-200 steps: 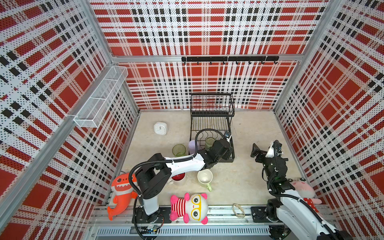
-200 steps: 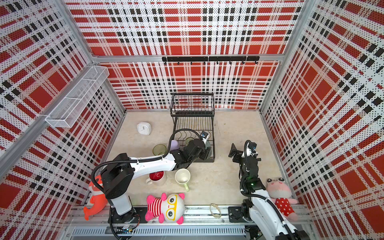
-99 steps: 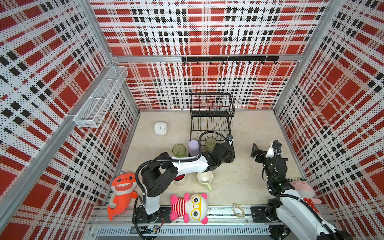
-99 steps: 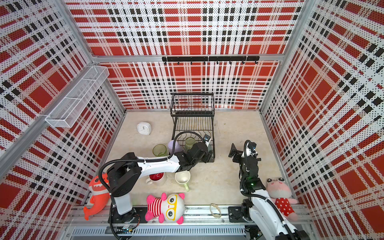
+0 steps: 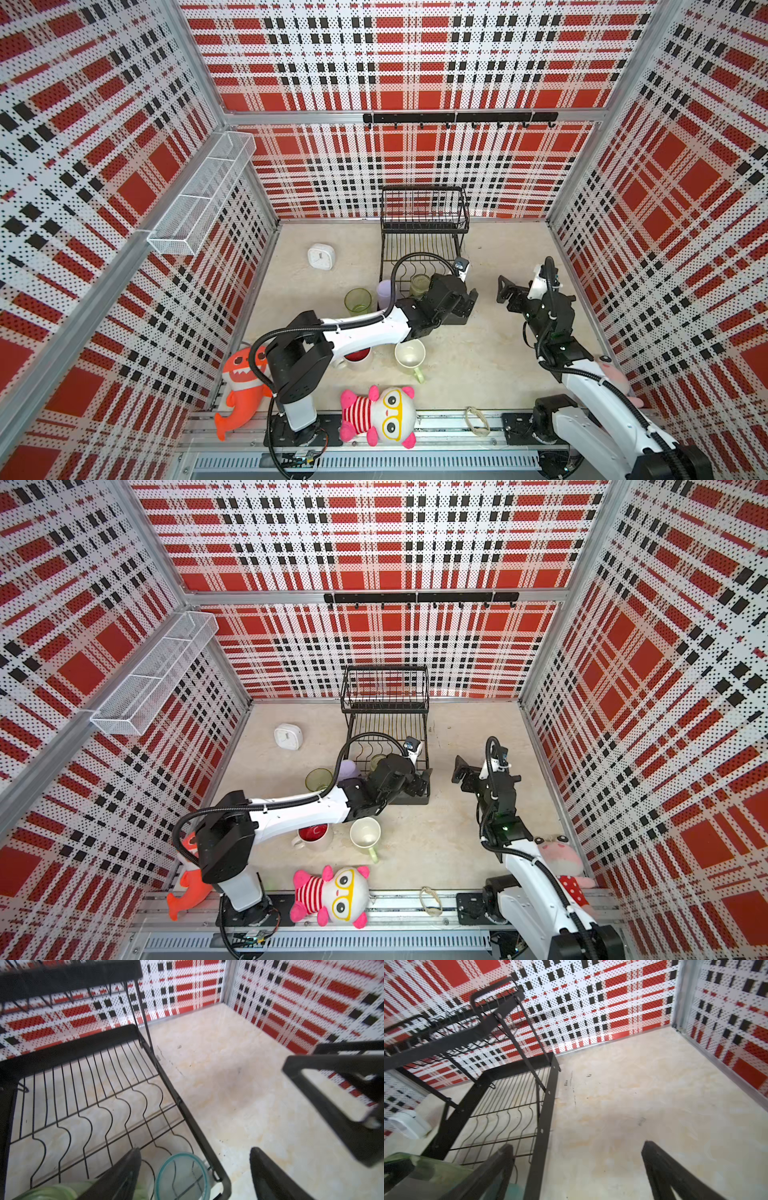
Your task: Load the cups into the dish rack
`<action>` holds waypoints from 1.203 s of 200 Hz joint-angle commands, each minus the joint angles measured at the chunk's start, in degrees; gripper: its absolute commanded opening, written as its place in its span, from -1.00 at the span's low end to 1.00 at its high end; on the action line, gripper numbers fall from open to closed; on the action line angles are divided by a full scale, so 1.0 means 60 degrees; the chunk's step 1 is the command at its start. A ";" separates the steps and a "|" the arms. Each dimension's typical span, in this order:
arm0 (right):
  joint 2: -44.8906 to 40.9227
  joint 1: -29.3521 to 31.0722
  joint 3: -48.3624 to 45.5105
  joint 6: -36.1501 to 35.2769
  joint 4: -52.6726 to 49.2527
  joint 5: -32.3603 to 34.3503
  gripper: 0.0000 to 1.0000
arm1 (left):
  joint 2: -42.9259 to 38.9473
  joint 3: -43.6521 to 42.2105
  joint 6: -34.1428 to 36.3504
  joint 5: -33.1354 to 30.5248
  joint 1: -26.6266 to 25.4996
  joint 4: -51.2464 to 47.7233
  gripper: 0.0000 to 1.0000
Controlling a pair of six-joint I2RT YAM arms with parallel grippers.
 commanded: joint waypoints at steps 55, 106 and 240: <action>0.1623 0.0621 0.3796 -0.1067 -0.5179 -0.2504 0.91 | -0.3054 -0.0568 -0.1667 0.1848 0.1724 -0.1028 0.72; 0.2462 0.3119 0.5611 -0.1543 -0.8136 -0.1537 1.00 | -0.5564 -0.2194 -0.2153 0.2709 0.3911 -0.1624 0.76; 0.4296 1.0340 0.4435 0.2658 -0.7204 -0.0165 0.58 | -0.7191 -0.3356 -0.1760 0.5029 0.7505 -0.3695 0.83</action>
